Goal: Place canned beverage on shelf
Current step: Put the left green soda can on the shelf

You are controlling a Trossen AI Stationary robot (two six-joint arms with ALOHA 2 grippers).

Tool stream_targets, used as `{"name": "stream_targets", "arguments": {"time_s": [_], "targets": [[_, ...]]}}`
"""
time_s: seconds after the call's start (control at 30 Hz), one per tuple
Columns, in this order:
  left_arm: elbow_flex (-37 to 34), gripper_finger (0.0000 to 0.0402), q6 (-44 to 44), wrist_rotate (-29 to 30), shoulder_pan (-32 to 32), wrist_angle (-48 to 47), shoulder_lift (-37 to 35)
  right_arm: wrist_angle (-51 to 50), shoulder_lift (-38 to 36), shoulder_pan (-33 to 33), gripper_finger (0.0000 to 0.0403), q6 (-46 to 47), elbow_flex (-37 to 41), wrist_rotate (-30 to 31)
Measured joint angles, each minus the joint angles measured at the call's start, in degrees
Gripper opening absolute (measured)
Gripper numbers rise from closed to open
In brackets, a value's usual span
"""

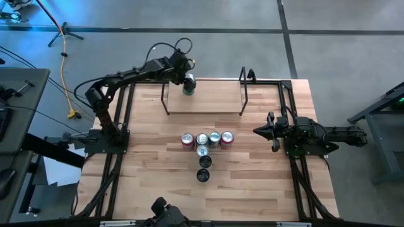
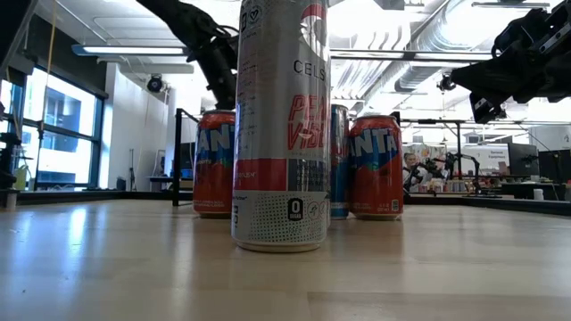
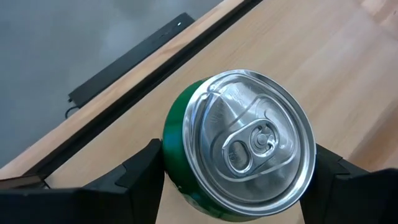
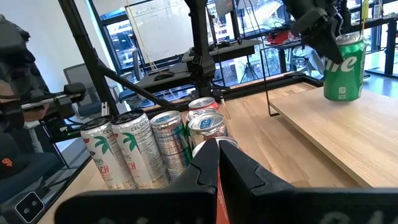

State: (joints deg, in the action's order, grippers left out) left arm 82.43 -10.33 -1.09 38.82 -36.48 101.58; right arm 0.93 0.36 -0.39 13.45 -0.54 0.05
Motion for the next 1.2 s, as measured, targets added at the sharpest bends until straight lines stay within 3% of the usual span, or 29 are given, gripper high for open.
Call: {"name": "stream_targets", "arguments": {"time_s": [0.57,1.2], "targets": [[0.04,0.0237,0.02,0.29,-0.23,-2.35,-0.07,0.00,0.00,-0.01,0.0000,0.00,0.01,0.01],[0.04,0.0273,-0.08,0.51,-0.26,-2.35,-0.07,0.00,0.00,-0.01,0.0000,0.00,0.00,0.00]]}}
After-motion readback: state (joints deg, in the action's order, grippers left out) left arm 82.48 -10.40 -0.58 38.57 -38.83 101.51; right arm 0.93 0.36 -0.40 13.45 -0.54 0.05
